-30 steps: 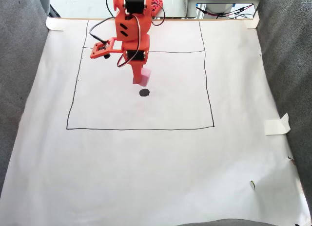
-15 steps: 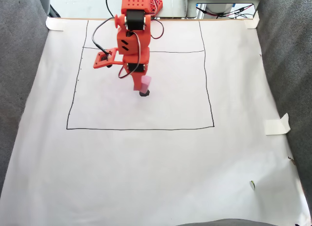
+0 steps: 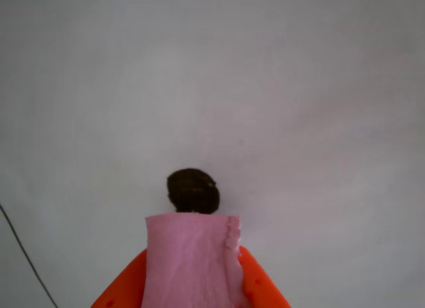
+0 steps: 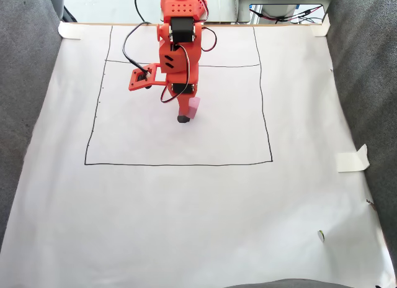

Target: Grasp the colored block, Place it on the black dot, and then return the arm to the default position.

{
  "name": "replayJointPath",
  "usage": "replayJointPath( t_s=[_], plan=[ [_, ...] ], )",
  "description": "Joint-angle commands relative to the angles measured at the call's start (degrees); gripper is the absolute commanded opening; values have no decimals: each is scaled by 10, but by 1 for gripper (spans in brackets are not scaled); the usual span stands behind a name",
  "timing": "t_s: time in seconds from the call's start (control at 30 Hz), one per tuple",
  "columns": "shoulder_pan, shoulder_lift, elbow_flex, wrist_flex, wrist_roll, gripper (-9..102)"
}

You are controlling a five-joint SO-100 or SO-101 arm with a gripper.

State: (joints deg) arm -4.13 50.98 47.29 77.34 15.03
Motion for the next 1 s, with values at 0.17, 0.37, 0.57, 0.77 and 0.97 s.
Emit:
replayJointPath(
  t_s=[0.17, 0.37, 0.57, 0.77, 0.97],
  plan=[
    [18, -1, -10, 3, -5, 0],
    [27, -5, -10, -14, -6, 0],
    [30, -25, -13, -31, -11, 0],
    [29, -47, -28, -29, -15, 0],
    [27, -62, -36, -25, -26, 0]
  ],
)
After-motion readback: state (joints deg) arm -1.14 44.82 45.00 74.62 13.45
